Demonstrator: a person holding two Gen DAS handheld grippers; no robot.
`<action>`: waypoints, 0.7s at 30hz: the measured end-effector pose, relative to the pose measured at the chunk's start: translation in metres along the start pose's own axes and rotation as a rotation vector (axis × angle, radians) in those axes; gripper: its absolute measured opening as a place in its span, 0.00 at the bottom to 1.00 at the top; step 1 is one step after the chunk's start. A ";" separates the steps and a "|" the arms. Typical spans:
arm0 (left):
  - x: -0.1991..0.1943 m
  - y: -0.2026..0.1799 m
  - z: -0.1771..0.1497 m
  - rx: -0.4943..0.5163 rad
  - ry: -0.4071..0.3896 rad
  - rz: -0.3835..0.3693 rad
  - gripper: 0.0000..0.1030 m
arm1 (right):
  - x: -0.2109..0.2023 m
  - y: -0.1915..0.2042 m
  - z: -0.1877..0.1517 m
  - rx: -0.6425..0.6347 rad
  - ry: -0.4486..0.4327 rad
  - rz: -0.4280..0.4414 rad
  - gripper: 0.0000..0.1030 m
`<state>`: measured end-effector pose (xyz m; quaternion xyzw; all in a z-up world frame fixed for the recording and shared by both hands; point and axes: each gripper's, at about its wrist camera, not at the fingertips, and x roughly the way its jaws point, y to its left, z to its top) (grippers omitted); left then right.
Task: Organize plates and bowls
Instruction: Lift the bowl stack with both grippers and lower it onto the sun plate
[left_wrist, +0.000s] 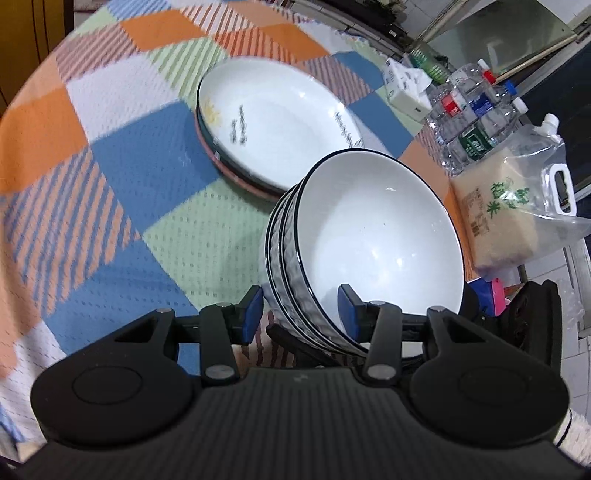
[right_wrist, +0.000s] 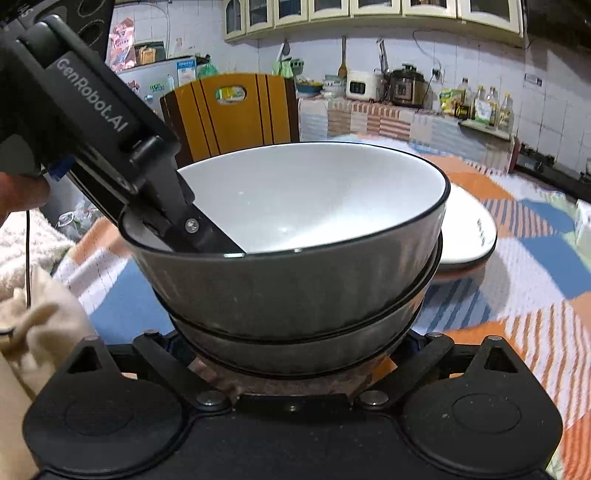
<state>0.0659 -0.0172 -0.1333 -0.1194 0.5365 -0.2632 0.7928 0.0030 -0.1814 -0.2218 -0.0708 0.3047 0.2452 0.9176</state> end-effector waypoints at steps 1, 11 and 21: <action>-0.005 -0.002 0.004 0.006 -0.005 0.002 0.41 | -0.001 0.000 0.004 -0.003 -0.009 -0.001 0.97; -0.035 -0.016 0.062 0.047 -0.025 0.030 0.41 | 0.000 -0.013 0.052 -0.034 -0.092 -0.022 0.97; 0.000 -0.010 0.117 0.086 -0.017 0.038 0.41 | 0.033 -0.037 0.074 -0.040 -0.056 -0.087 0.97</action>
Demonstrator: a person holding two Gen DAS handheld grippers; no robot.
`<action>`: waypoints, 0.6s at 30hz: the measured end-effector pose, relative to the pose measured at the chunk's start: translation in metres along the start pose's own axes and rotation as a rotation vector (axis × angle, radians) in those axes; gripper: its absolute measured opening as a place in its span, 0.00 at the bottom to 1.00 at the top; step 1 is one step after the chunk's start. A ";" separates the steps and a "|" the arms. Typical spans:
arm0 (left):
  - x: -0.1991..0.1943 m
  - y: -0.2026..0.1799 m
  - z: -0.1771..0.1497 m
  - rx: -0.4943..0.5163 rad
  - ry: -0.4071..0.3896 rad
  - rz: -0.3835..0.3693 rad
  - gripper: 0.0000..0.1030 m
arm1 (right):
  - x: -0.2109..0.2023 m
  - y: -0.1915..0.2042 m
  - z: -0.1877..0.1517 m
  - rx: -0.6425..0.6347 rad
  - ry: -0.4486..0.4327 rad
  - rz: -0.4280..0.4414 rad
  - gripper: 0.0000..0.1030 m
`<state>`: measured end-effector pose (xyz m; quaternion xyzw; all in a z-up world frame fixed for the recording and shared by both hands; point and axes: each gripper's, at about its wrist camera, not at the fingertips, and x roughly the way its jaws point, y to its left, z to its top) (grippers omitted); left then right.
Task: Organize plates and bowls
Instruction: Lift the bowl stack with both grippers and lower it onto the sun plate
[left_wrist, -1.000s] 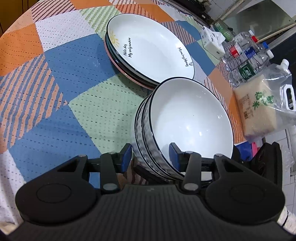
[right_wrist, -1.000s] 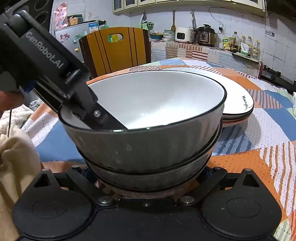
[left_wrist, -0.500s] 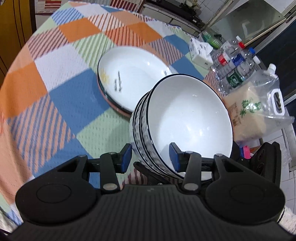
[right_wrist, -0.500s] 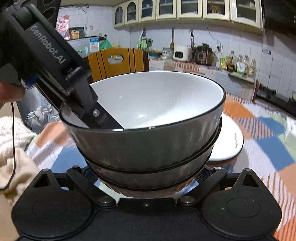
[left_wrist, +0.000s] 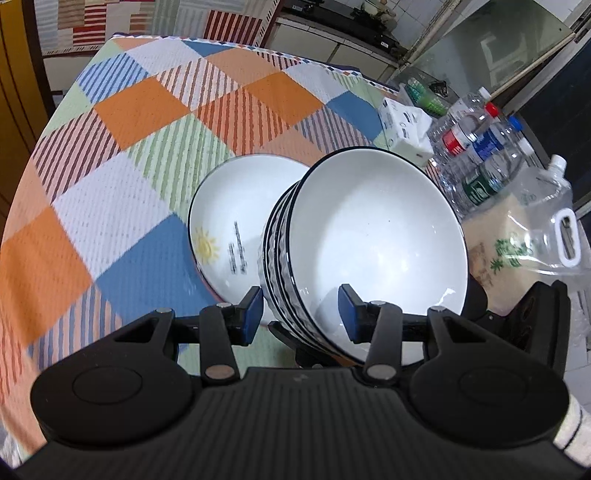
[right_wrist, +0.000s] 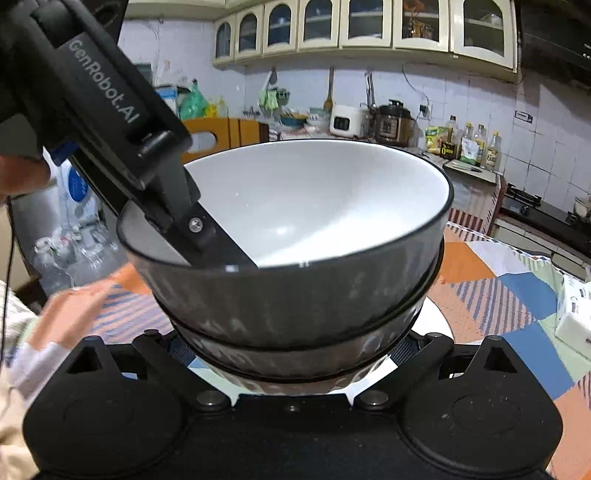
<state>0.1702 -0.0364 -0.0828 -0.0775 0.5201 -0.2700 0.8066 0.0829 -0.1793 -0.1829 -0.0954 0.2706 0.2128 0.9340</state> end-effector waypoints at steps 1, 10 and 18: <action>0.005 0.001 0.004 0.005 -0.003 0.001 0.41 | 0.006 -0.002 0.000 -0.002 0.007 -0.011 0.97; 0.049 0.018 0.035 -0.017 0.007 0.023 0.41 | 0.045 -0.023 0.000 0.053 0.068 -0.042 0.97; 0.075 0.027 0.048 -0.028 0.018 0.060 0.41 | 0.072 -0.034 -0.004 0.142 0.111 -0.032 0.97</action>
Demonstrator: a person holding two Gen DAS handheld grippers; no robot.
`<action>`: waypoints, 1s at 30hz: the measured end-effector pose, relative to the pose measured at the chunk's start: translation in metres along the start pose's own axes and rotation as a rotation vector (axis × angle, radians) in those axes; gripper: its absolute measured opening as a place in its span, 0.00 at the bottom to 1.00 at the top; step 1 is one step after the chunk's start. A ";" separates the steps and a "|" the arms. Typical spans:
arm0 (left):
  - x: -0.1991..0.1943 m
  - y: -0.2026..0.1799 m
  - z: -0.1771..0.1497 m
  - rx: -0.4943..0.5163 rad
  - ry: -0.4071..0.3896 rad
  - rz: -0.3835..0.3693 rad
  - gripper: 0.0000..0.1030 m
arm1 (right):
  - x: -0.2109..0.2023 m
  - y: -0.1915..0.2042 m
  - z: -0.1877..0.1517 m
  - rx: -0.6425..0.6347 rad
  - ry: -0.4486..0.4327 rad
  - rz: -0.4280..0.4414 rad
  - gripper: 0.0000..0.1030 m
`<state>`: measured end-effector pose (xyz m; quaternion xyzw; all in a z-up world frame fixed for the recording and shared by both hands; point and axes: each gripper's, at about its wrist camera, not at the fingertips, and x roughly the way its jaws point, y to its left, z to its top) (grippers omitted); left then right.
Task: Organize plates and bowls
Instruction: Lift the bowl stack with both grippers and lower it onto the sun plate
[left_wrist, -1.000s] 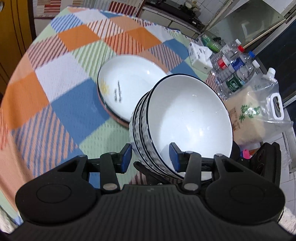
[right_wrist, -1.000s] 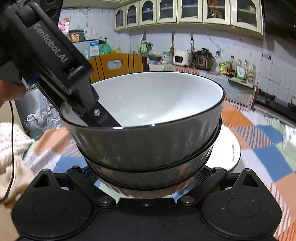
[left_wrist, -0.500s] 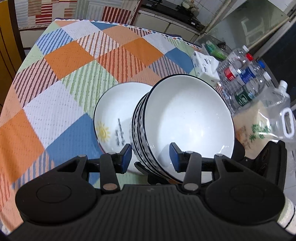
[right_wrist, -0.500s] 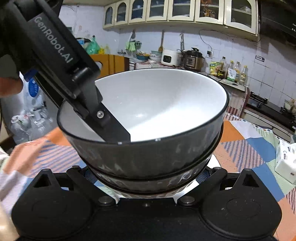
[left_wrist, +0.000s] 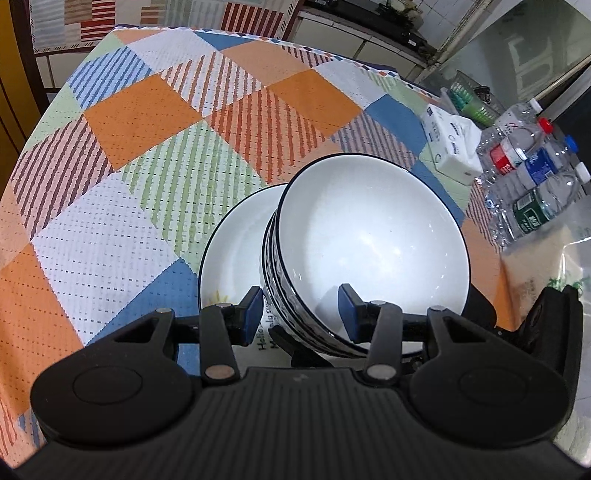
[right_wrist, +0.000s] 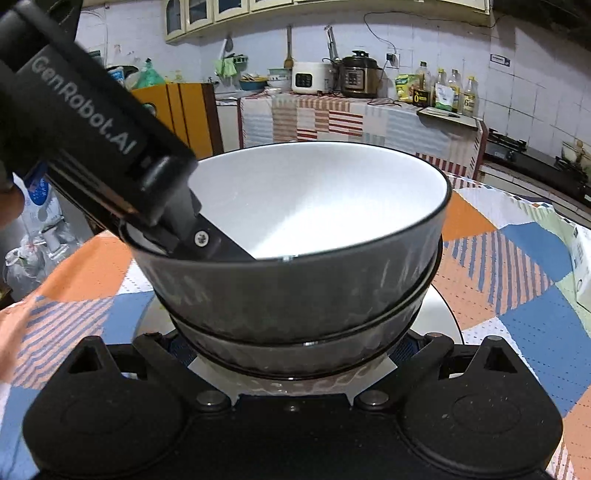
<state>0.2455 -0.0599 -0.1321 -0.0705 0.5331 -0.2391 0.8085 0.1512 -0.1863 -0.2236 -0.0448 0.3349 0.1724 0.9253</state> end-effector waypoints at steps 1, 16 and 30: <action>0.002 0.000 0.001 0.001 0.002 0.003 0.41 | 0.002 -0.001 0.000 0.003 0.005 -0.003 0.97; 0.007 0.003 -0.002 -0.044 -0.016 -0.022 0.41 | 0.009 -0.005 0.006 -0.016 0.031 -0.027 0.97; -0.021 0.006 -0.015 -0.039 -0.113 -0.034 0.53 | -0.027 0.024 -0.006 -0.110 0.050 -0.078 0.97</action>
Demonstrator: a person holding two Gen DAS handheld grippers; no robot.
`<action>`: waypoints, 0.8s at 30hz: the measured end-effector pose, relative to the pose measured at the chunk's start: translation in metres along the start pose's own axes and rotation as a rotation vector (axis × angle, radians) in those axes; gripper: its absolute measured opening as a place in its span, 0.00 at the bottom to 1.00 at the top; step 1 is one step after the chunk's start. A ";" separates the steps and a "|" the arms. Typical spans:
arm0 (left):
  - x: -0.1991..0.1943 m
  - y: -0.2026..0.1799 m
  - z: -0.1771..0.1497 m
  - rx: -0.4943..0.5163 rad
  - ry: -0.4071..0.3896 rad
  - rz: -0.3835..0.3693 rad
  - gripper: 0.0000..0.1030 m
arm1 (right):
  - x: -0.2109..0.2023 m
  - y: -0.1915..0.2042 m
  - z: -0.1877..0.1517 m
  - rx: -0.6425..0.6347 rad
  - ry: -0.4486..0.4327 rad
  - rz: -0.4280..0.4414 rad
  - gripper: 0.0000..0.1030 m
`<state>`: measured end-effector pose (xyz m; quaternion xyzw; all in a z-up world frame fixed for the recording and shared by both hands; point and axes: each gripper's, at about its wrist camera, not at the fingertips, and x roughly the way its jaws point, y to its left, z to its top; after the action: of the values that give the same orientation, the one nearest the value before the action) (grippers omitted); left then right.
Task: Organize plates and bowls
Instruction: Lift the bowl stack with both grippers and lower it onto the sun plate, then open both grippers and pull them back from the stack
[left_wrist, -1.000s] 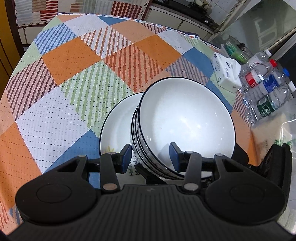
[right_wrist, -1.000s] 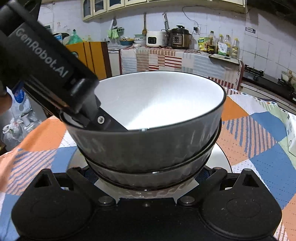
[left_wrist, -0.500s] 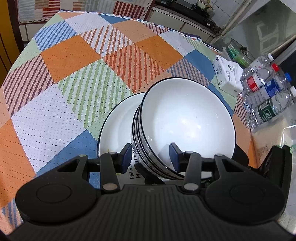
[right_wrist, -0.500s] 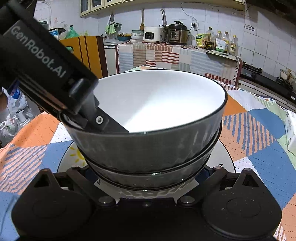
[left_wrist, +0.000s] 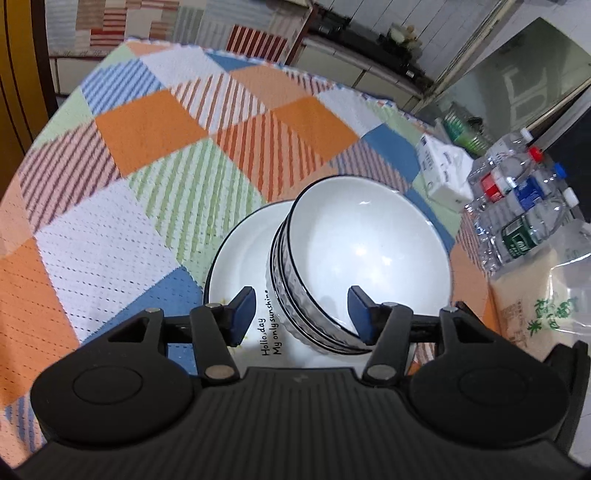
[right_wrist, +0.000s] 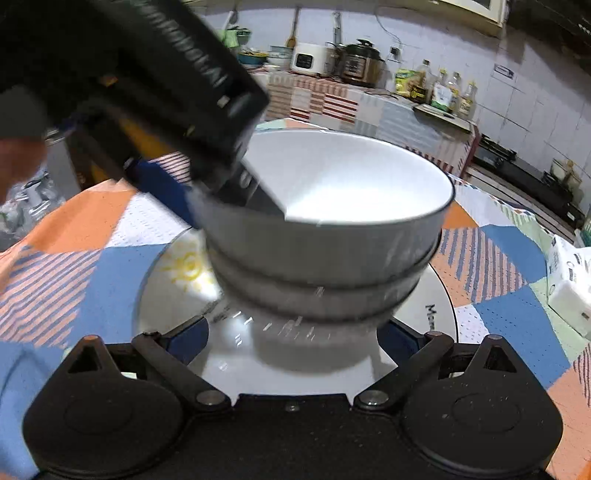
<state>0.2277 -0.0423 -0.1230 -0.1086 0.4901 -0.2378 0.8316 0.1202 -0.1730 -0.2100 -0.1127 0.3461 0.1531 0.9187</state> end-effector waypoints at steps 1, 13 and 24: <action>-0.006 -0.002 -0.001 0.011 -0.017 0.010 0.54 | -0.007 0.000 -0.001 0.007 -0.014 0.002 0.97; -0.079 -0.016 -0.027 0.027 -0.138 -0.014 0.58 | -0.066 -0.014 -0.014 0.198 -0.049 -0.087 0.97; -0.143 -0.036 -0.074 0.084 -0.254 0.119 0.58 | -0.126 -0.006 -0.010 0.302 -0.084 -0.247 0.97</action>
<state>0.0953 0.0019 -0.0355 -0.0738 0.3762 -0.1928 0.9033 0.0263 -0.2070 -0.1328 -0.0087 0.3102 -0.0100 0.9506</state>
